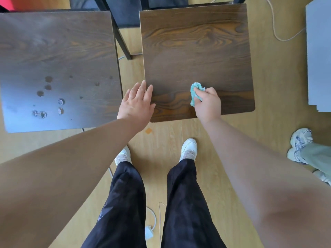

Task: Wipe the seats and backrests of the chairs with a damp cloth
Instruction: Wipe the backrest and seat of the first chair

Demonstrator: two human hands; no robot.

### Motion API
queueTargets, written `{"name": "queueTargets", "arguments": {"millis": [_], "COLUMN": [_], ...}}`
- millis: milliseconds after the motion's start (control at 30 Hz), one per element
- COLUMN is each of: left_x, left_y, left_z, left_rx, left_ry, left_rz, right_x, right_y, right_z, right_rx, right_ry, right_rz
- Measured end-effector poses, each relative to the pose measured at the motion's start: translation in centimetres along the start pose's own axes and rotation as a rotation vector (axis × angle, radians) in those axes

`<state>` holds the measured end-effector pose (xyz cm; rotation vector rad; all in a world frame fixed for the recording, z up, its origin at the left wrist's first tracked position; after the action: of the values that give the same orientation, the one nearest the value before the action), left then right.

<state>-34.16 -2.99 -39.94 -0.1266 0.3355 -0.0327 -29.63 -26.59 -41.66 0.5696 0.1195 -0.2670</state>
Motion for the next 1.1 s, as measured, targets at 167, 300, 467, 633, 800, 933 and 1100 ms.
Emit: {"name": "queueTargets", "arguments": {"millis": [167, 300, 467, 633, 800, 933, 1100], "left_x": [-0.8, -1.7, -2.9, -4.2, -5.0, -5.8, -6.8], "left_y": [2.4, 3.8, 5.2, 6.2, 6.9, 7.1, 7.5], "left_z": [-0.4, -0.5, -0.7, -1.2, -1.5, -1.1, -0.2], "left_rx": [-0.048, -0.061, -0.079, -0.081, -0.076, -0.084, -0.077], "left_ry": [0.007, 0.003, -0.004, 0.004, 0.009, -0.004, -0.009], "left_rz": [0.027, 0.037, 0.056, 0.065, 0.083, 0.087, 0.098], "right_x": [-1.6, -3.4, -5.9, -7.9, -9.2, -10.8, -12.3], "right_y": [3.6, 5.6, 7.7, 8.5, 9.2, 9.6, 9.5], "right_z": [-3.0, -4.8, -6.3, -7.6, -8.3, -9.3, -10.6], "right_rx": [-0.019, -0.042, -0.028, -0.021, -0.009, -0.033, 0.025], "right_ry": [0.058, 0.124, 0.167, 0.160, 0.171, 0.238, 0.377], "right_rz": [0.059, 0.151, 0.262, 0.305, 0.325, 0.323, 0.170]}}
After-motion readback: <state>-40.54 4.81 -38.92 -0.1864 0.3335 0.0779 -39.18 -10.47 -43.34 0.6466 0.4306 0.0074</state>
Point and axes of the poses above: each hand's wrist, its own x-axis towards the middle knuckle, its own z-axis out of the back of the hand, y = z × x, the point moved 10 cm from there along x, towards the middle knuckle, and after that the axes turned 12 degrees about -y, right-handed, at the moved point
